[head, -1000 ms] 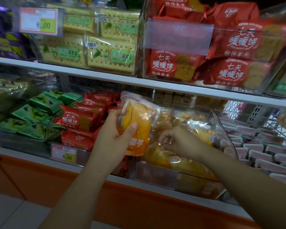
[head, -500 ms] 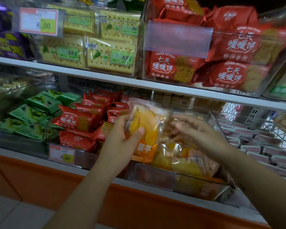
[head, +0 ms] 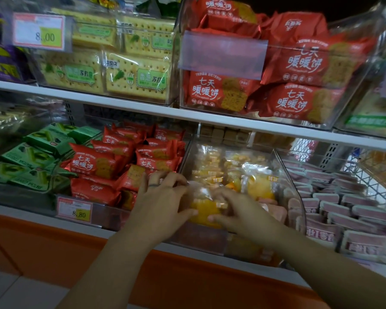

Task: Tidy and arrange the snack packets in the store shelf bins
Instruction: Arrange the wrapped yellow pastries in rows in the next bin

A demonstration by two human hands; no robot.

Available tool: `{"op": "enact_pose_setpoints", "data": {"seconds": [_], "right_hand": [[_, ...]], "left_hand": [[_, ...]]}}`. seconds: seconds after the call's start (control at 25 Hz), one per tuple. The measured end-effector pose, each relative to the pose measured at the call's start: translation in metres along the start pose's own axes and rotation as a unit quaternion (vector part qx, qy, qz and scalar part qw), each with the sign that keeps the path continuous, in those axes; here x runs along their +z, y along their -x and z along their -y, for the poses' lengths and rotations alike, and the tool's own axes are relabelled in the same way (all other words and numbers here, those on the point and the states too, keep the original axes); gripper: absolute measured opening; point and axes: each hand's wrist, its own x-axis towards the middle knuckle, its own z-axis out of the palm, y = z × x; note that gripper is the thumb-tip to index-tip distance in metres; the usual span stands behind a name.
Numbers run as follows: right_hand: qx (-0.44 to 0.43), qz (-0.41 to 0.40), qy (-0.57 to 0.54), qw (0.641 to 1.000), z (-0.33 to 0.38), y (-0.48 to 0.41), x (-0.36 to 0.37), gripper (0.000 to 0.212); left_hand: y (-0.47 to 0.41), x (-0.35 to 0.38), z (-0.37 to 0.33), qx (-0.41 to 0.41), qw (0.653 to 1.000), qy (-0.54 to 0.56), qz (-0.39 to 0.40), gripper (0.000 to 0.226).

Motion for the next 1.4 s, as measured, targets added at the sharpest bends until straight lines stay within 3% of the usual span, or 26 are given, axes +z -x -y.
{"op": "enact_pose_setpoints", "data": {"seconds": [0.08,0.16,0.24,0.32,0.36,0.48,0.64,0.84,0.96,1.2,1.28,1.4], "right_hand": [[-0.006,0.056,0.006,0.998,-0.003,0.002,0.002,0.028],[0.005,0.098,-0.008,0.995,0.001,0.002,0.006,0.035],[-0.003,0.140,0.015,0.990,0.005,0.001,0.014,0.050],[-0.009,0.175,-0.005,0.985,0.004,-0.001,0.004,0.045],[0.000,0.171,-0.044,0.984,0.002,0.000,-0.009,0.038],[0.068,0.094,-0.110,0.987,-0.017,0.016,-0.055,0.026],[0.015,0.166,0.080,0.983,-0.031,0.033,-0.041,0.023],[-0.002,0.174,0.076,0.982,-0.024,0.032,-0.026,0.025],[0.011,0.125,0.056,0.990,-0.031,0.049,-0.042,0.013],[0.036,0.001,0.050,0.998,-0.042,0.076,-0.068,0.021],[0.033,-0.001,0.085,0.996,-0.048,0.086,-0.071,0.025],[0.001,-0.040,0.213,0.976,-0.054,0.098,-0.055,0.023]], "left_hand": [[0.005,-0.004,0.000,0.009,0.999,0.036,-0.028,0.062],[0.006,-0.002,-0.002,0.043,0.996,0.049,-0.059,0.054],[0.004,0.007,-0.009,0.090,0.994,0.051,-0.034,0.043],[0.000,0.019,-0.013,0.116,0.993,0.035,-0.007,0.056],[-0.002,0.024,-0.012,0.120,0.993,0.021,-0.003,0.059],[-0.006,0.026,-0.008,0.117,0.993,-0.028,-0.013,0.042],[-0.008,0.034,-0.009,0.114,0.993,-0.012,-0.033,0.043],[-0.008,0.027,-0.014,0.086,0.996,-0.011,-0.003,0.044],[-0.010,0.024,-0.013,0.079,0.997,0.011,0.009,0.039],[-0.015,0.025,-0.031,0.139,0.988,0.021,-0.070,0.037],[-0.024,0.027,-0.048,0.164,0.983,0.026,-0.076,0.028],[-0.043,0.029,-0.060,0.125,0.986,0.105,-0.038,0.022]]}}
